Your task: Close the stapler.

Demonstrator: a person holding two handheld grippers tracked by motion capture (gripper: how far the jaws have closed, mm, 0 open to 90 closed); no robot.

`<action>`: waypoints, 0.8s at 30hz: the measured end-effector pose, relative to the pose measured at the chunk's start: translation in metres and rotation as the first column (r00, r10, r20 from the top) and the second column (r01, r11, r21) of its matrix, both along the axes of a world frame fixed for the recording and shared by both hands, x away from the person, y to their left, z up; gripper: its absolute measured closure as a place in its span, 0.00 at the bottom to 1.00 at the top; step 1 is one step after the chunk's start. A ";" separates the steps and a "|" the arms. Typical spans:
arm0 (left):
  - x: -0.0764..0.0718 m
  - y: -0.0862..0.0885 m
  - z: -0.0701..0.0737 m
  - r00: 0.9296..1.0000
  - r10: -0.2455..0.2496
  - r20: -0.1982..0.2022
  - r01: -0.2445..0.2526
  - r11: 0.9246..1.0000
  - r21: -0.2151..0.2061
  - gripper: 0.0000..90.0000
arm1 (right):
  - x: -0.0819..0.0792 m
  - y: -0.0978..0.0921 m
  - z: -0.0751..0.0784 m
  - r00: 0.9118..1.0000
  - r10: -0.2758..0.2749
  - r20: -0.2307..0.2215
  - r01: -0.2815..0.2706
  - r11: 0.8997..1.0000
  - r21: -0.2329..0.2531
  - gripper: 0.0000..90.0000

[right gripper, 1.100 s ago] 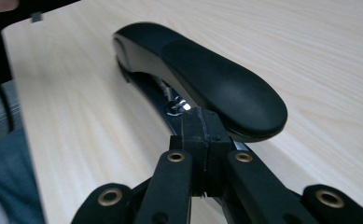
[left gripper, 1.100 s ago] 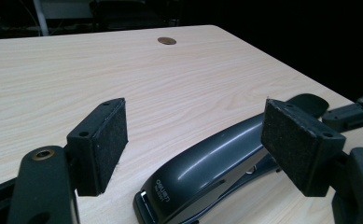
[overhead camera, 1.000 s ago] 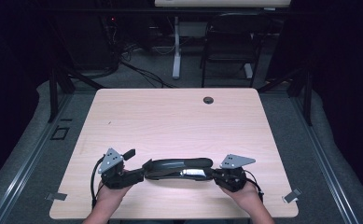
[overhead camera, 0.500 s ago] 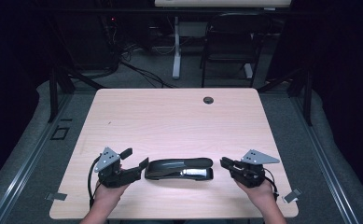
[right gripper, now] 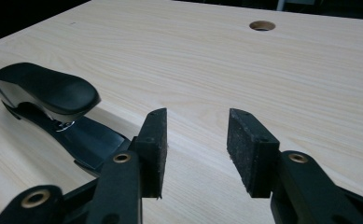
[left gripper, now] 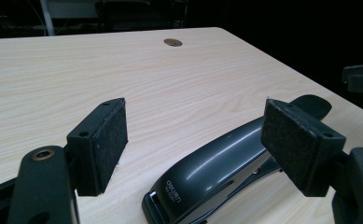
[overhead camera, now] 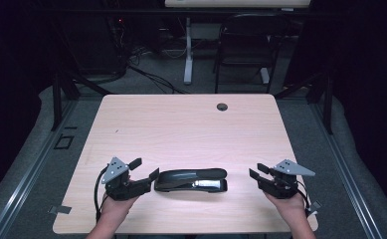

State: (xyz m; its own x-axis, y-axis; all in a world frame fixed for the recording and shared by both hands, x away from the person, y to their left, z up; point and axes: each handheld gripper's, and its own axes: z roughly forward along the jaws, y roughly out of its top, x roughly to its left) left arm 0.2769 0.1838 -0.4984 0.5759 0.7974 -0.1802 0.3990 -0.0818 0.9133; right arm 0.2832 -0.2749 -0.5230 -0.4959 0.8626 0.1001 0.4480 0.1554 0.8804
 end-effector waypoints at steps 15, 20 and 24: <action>0.004 0.009 -0.004 0.999 0.041 -0.024 -0.040 0.999 0.027 0.23 | 0.001 -0.028 -0.006 0.992 -0.117 -0.049 0.116 0.993 -0.023 0.26; 0.009 0.016 -0.009 0.995 0.078 -0.058 -0.076 0.996 0.049 0.18 | -0.003 -0.041 -0.009 0.987 -0.144 -0.069 0.143 0.989 -0.024 0.16; 0.012 0.028 -0.014 0.991 0.113 -0.069 -0.108 0.992 0.072 0.17 | -0.007 -0.053 -0.013 0.979 -0.186 -0.080 0.184 0.982 -0.035 0.13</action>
State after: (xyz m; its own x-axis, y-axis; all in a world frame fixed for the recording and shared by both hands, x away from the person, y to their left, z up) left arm 0.2893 0.2117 -0.5121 0.4712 0.8670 -0.1619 0.4740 -0.0941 0.8755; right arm 0.2758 -0.3283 -0.5357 -0.3181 0.9417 0.1092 0.5425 0.0863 0.8356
